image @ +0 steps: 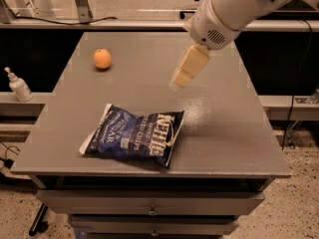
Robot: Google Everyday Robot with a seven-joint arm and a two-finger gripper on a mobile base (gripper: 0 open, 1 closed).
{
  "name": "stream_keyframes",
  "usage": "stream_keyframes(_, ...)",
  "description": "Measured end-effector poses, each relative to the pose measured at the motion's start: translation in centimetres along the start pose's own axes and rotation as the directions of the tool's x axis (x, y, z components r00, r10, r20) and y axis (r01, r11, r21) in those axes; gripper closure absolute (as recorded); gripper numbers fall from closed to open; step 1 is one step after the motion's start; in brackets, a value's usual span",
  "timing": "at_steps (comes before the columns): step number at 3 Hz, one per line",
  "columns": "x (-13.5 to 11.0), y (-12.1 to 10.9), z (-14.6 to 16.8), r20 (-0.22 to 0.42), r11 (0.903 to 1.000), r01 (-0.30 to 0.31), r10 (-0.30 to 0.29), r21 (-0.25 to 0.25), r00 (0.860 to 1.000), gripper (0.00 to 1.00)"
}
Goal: Move orange near blue chip bag
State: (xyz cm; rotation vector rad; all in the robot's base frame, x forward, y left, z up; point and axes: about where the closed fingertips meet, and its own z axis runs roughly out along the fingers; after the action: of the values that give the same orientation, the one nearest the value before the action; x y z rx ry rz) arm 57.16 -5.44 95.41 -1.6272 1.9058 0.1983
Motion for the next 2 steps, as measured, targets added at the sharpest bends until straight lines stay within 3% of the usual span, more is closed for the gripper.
stream_keyframes(1,-0.1,0.0,0.1,0.002,1.0000,0.000,0.000,-0.002,1.000,0.00)
stream_keyframes(2,-0.9,0.1,2.4,0.046,0.9996,-0.016,0.017,-0.022,0.999,0.00)
